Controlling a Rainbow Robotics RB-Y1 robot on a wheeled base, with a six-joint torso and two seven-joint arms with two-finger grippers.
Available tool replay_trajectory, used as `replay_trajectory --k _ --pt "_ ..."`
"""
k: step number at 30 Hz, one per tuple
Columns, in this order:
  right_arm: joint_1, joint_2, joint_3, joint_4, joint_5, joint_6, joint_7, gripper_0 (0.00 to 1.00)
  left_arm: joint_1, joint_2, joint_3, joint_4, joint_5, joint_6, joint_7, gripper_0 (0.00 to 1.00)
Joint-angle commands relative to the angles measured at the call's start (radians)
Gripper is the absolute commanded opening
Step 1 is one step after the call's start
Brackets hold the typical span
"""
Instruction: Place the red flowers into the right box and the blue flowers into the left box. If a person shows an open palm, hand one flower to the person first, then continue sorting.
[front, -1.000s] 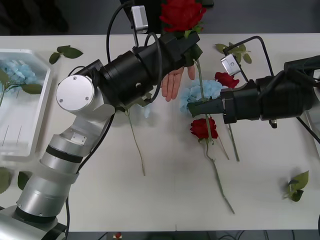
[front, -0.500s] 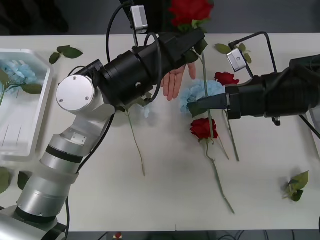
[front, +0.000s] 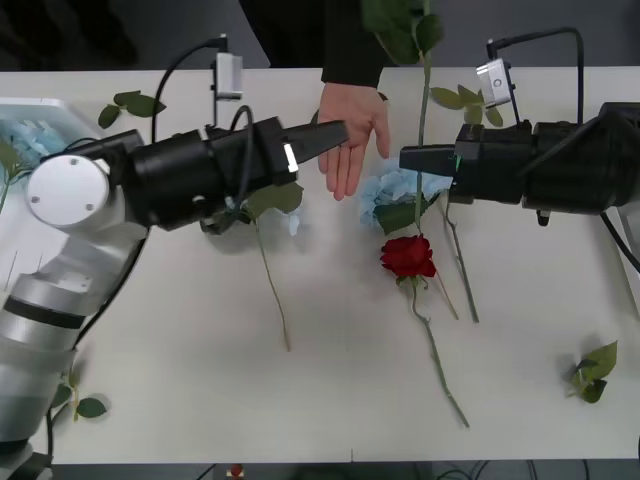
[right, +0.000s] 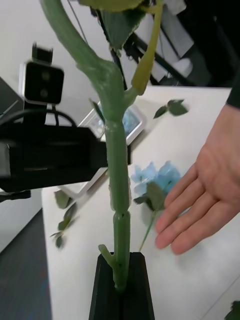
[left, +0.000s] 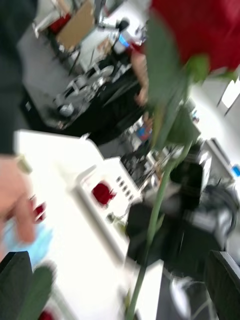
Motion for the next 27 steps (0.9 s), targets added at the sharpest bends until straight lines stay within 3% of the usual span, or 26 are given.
replay_trajectory --k 1,13,15,27 --pt "-0.025 -0.002 -0.018 -0.03 -0.008 -0.083 0.141 0.0 0.027 0.09 0.098 -0.036 0.001 0.134 0.077 1.0" --pt "-0.033 -0.003 -0.016 -0.033 -0.006 -0.305 0.489 0.0 0.062 0.193 0.349 -0.045 -0.229 0.514 0.249 1.0" --pt "-0.034 -0.003 -0.016 -0.033 -0.015 -0.336 0.531 0.0 0.062 0.187 0.388 -0.082 -0.382 0.591 0.321 1.0" --pt "-0.034 -0.003 -0.016 -0.033 -0.017 -0.373 0.544 0.0 0.061 0.032 0.233 -0.272 -1.059 0.629 0.755 1.0"
